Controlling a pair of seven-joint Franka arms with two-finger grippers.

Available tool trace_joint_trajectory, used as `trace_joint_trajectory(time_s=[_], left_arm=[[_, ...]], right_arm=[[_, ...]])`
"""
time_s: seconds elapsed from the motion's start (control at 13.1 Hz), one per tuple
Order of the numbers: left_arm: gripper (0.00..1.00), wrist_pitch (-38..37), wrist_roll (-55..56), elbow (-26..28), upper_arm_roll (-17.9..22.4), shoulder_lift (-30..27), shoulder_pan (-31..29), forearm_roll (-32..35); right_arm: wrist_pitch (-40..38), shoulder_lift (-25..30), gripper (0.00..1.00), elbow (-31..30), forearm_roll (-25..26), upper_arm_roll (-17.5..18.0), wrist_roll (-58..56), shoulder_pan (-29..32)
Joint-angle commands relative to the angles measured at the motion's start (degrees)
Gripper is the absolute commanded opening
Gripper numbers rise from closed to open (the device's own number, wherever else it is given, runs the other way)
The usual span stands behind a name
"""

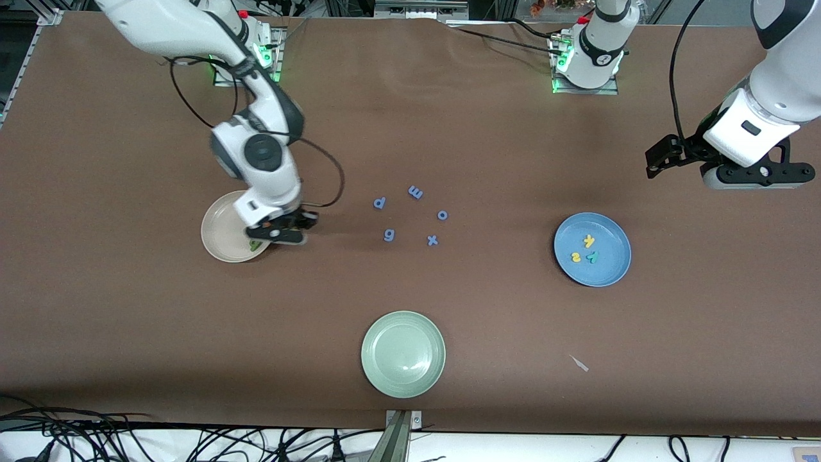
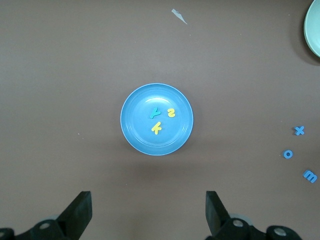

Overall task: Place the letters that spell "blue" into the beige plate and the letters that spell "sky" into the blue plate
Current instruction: 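Drop the yellow u into the beige plate with the right gripper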

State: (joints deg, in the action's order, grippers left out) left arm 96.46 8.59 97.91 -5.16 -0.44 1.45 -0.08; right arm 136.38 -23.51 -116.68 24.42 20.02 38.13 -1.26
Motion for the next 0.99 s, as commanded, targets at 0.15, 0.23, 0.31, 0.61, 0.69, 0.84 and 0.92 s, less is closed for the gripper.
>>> trace_joint_trajectory(time_s=[0.15,0.23,0.31,0.61,0.69,0.84,0.92], left_arm=[[1.0,-0.92,-1.29,0.0,-0.47,-0.97,-0.65,-0.63],[1.0,-0.92,-1.38,0.0,-0.47,-0.97,-0.65,-0.63],[1.0,-0.92,-1.38,0.0,-0.55,-0.97,-0.65,-0.63],[1.0,-0.92,-1.38,0.0,-0.47,-0.97,-0.65,-0.63],[1.0,-0.92,-1.38,0.0,-0.55,-0.97,-0.65,-0.63],[1.0,-0.92,-1.38,0.0,-0.55,-0.97,-0.65,-0.63],[1.0,-0.92,-1.38,0.0,-0.55,-0.97,-0.65,-0.63]], right_arm=[[-2.88,7.42,0.23,-5.13,-7.72,-8.75,-26.94,2.49],[-3.05,7.69,0.36,-5.22,-9.03,-9.12,-27.75,2.58],[-3.66,7.95,0.82,-4.96,-10.78,-9.12,-27.58,2.49],[-13.47,9.97,1.0,0.64,-16.86,-8.68,-27.58,2.49],[-17.77,10.41,1.0,3.54,-17.91,-8.33,-27.58,2.49],[-25.86,12.16,1.0,9.86,-20.63,-7.89,-27.67,2.49],[-29.73,12.69,1.0,13.2,-21.08,-7.89,-27.67,2.49]])
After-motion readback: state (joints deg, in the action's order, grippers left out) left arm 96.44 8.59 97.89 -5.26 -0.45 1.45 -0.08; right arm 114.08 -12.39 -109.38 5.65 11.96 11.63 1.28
